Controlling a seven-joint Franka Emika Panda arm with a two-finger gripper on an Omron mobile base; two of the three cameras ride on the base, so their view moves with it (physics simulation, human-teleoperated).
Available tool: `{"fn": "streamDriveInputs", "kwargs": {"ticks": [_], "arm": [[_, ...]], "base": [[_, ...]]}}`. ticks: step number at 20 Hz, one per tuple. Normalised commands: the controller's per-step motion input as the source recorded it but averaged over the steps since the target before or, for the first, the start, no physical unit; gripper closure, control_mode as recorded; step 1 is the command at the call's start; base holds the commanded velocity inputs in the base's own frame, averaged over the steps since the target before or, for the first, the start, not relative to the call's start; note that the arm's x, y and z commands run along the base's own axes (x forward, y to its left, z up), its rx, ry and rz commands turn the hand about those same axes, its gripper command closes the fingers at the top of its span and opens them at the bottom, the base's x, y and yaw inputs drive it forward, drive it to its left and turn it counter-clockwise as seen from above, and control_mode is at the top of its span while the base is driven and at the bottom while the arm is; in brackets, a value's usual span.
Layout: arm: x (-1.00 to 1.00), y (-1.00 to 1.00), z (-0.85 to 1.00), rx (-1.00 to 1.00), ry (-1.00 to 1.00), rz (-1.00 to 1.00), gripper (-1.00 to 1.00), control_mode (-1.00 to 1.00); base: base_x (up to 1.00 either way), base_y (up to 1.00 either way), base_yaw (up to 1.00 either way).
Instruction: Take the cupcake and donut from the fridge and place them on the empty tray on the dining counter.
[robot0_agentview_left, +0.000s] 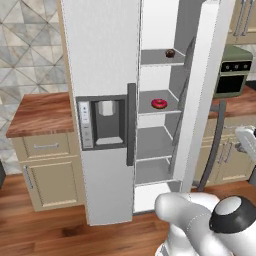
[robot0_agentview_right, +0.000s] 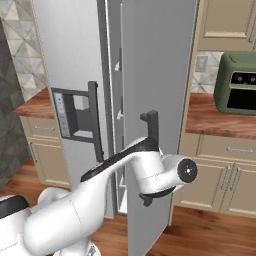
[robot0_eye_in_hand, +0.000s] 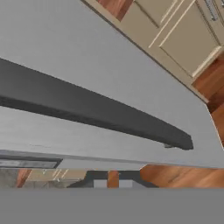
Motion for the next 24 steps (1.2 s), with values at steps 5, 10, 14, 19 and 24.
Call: {"fn": "streamDriveInputs", "kwargs": {"ticks": [5, 10, 14, 19, 24], "arm": [[-0.88, 0.18, 0.95, -0.15, -0.42, -0.16, -1.0, -1.0], [0.16, 1.0, 0.78, -0.43, -0.12, -0.15, -1.0, -1.0], [0.32, 1.0, 0.67, -0.48, 0.0, -0.18, -1.0, -1.0], [0.05, 1.0, 0.37, -0.47, -0.03, -0.24, -1.0, -1.0], [0.25, 0.76, -0.22, -0.25, -0.18, -0.09, -1.0, -1.0]], "base": [[0.0, 0.0, 0.0], [0.0, 0.0, 0.0], [0.0, 0.0, 0.0], [0.0, 0.0, 0.0], [0.0, 0.0, 0.0]]}}
